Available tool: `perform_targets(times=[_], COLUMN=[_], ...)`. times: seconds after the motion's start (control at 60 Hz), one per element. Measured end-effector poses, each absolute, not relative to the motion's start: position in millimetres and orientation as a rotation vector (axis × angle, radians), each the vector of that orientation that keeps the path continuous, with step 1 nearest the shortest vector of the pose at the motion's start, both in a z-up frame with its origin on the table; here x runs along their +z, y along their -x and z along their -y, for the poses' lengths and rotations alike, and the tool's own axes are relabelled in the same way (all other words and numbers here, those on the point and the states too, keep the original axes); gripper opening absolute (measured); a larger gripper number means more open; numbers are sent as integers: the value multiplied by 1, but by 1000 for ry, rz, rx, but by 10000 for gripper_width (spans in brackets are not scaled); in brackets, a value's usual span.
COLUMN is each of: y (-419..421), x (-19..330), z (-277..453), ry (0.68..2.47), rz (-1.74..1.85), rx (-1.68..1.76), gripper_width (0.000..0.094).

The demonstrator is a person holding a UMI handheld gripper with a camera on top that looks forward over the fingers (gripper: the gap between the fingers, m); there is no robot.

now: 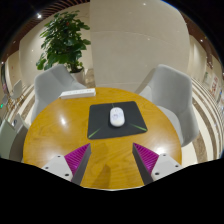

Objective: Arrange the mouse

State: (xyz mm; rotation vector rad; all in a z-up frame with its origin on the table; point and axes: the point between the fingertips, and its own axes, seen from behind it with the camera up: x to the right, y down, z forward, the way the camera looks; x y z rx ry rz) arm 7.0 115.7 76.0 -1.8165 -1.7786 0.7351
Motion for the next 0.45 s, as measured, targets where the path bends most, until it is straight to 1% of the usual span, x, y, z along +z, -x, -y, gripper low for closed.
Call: perform_targets(times=[0.167, 0.45], y=[-72, -90], x=[69, 56], z=[-109, -103], ry=[1856, 1814], rz=[1823, 1856], rx=[684, 648], gripper_width=[861, 862])
